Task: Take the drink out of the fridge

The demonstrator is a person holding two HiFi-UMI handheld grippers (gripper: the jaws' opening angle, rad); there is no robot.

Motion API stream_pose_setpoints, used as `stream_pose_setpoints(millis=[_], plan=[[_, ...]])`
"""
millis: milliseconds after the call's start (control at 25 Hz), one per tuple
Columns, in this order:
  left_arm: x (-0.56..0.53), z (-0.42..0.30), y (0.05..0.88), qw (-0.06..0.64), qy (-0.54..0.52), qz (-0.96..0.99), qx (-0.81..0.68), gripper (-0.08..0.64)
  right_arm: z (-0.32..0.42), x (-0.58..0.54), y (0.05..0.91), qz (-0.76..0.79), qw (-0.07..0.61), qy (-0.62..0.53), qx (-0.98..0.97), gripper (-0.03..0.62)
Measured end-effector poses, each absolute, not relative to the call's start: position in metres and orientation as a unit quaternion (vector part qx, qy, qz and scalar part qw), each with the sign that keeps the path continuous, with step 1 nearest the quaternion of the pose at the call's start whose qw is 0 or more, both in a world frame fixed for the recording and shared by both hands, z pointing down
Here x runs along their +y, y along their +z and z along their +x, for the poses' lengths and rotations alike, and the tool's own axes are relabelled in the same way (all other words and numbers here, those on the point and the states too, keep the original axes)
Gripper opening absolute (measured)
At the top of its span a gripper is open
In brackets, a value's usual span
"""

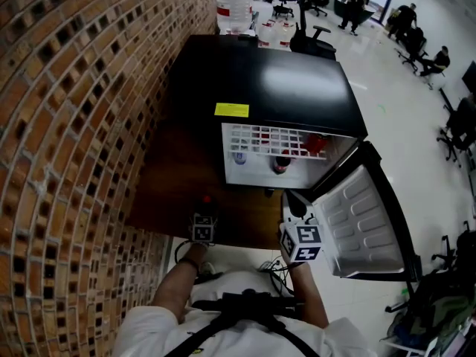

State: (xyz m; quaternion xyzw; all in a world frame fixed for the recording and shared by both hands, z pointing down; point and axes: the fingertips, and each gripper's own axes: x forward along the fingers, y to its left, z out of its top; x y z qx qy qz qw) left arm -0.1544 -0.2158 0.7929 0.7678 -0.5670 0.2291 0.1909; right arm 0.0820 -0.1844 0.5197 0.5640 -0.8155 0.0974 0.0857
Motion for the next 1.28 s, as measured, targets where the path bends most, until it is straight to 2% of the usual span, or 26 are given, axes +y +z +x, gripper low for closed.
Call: stream_pose_setpoints(millis=[360, 640, 1000, 1120, 1280], plan=[[-0.215, -0.153, 0.794, 0.201, 0.228, 0.770, -0.561, 0.319, 0.086, -0.181, 0.520, 0.567, 0.084, 0.099, -0.813, 0.008], [-0.205, -0.151, 0.778, 0.222, 0.198, 0.771, -0.563, 0.458, 0.087, -0.181, 0.522, 0.567, 0.085, 0.100, -0.813, 0.008], [-0.196, -0.142, 0.676, 0.157, 0.138, 0.801, -0.561, 0.486, 0.090, -0.182, 0.521, 0.571, 0.085, 0.102, -0.810, 0.008], [-0.197, -0.128, 0.626, 0.134, 0.108, 0.817, -0.551, 0.464, 0.092, -0.183, 0.520, 0.573, 0.082, 0.102, -0.809, 0.008], [-0.196, -0.095, 0.574, 0.104, 0.096, 0.847, -0.513, 0.296, 0.100, -0.185, 0.515, 0.580, 0.076, 0.097, -0.805, 0.008]])
